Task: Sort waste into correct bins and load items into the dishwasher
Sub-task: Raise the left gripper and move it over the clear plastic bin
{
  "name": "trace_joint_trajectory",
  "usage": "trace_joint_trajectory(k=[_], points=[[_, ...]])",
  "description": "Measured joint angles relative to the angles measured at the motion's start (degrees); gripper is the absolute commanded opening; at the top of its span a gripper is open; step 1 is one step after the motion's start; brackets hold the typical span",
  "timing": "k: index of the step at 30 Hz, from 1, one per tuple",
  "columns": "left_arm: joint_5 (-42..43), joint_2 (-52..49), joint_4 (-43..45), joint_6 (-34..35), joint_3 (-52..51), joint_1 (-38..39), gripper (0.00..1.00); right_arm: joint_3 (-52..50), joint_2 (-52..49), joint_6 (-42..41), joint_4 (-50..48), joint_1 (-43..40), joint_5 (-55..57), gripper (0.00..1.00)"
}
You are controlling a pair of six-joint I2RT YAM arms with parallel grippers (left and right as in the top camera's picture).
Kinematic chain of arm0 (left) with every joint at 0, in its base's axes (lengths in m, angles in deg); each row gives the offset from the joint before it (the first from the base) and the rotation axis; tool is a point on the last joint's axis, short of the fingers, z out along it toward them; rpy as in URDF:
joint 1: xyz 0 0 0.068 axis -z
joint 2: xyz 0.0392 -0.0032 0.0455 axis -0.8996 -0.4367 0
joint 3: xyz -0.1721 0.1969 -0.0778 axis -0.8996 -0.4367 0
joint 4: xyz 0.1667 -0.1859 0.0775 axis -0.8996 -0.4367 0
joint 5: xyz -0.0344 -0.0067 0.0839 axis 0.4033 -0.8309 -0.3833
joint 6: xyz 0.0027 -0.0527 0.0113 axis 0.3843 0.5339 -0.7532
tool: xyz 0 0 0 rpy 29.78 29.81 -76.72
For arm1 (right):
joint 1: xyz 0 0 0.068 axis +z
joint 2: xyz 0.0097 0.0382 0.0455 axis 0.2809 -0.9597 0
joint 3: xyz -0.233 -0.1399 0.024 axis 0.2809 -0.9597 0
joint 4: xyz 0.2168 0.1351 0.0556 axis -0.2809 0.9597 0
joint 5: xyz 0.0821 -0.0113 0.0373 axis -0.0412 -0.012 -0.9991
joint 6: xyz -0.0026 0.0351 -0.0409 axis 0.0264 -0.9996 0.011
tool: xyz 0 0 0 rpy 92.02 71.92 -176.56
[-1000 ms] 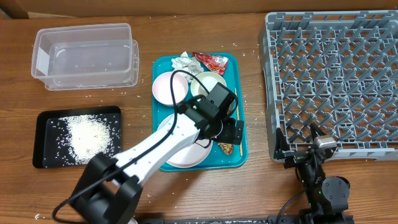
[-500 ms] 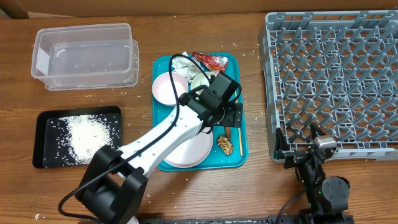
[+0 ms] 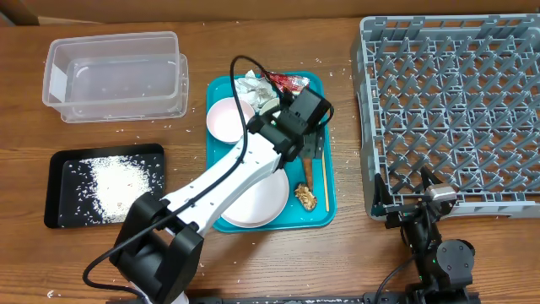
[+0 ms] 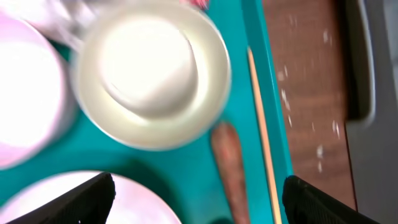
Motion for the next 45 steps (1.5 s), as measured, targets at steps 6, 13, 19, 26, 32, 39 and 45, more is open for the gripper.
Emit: trace_joint_trajectory(k=[6,13,19,26,32,39,45], points=[[-8.63,0.0,1.42,0.28,0.7,-0.11,0.93,0.0,0.0,0.02,0.0,0.0,0.0,1.0],[-9.07,0.0,-1.68,0.94,1.75,-4.5,1.0,0.0,0.0,0.0,0.0,0.0,-0.02,1.0],[-6.97,-0.02,-9.53,1.09,6.38,-16.2,1.0,0.0,0.0,0.0,0.02,0.0,-0.02,1.0],[-1.51,-0.02,-13.88,1.11,9.09,-29.81,1.0,0.0,0.0,0.02,-0.33,0.0,3.52,1.0],[6.84,-0.02,-14.91,-1.49,9.18,-39.58,1.0,0.0,0.0,0.0,-0.63,0.0,5.88,1.0],[11.96,0.0,-14.84,-3.93,11.06,-43.71,1.0,0.0,0.04,-7.04,-11.87,0.0,-4.11,1.0],[12.63,0.0,-14.86,-3.93,11.45,-44.15,1.0,0.0,0.11,-19.15,-21.57,0.0,-16.68,1.0]])
